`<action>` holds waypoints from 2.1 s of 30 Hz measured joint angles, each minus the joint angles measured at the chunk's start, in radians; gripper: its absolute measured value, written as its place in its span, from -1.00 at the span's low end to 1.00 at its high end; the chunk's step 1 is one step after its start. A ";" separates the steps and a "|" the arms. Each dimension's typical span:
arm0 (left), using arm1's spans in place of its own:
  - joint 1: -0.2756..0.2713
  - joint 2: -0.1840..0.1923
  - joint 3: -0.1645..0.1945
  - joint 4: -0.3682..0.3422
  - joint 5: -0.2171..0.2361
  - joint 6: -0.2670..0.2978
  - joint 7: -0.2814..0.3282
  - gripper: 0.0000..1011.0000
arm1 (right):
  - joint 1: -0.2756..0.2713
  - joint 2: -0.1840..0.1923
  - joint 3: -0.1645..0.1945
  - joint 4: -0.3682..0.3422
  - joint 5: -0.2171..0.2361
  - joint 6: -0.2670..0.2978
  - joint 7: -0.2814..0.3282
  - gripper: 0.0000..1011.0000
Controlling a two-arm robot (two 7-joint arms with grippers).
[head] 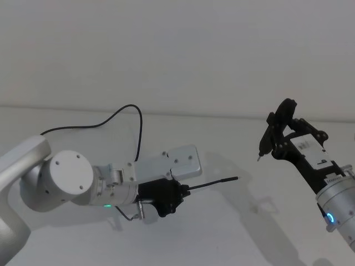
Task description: Pick up the data cable with the one hand.
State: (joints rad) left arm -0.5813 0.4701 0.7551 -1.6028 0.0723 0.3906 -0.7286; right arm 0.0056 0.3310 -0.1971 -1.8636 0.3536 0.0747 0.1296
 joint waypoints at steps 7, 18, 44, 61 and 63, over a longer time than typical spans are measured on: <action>0.000 0.009 -0.012 -0.014 -0.016 -0.005 -0.006 -0.91 | 0.004 -0.011 0.004 -0.025 0.027 0.040 0.010 -0.47; -0.001 0.016 -0.022 -0.026 -0.029 -0.010 -0.011 -0.91 | 0.004 -0.021 0.000 -0.043 0.036 0.094 0.014 -0.47; -0.001 0.020 -0.027 -0.032 -0.036 -0.012 -0.014 -0.91 | 0.042 -0.049 -0.028 0.019 0.007 0.133 0.033 -0.47; -0.001 0.020 -0.028 -0.033 -0.037 -0.012 -0.014 -0.91 | 0.055 -0.064 -0.019 0.055 -0.001 0.135 0.039 -0.47; -0.001 0.020 -0.028 -0.033 -0.037 -0.012 -0.014 -0.91 | 0.055 -0.064 -0.019 0.055 -0.001 0.135 0.039 -0.47</action>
State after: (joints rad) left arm -0.5824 0.4903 0.7274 -1.6357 0.0356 0.3786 -0.7426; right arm 0.0603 0.2666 -0.2161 -1.8082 0.3523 0.2101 0.1690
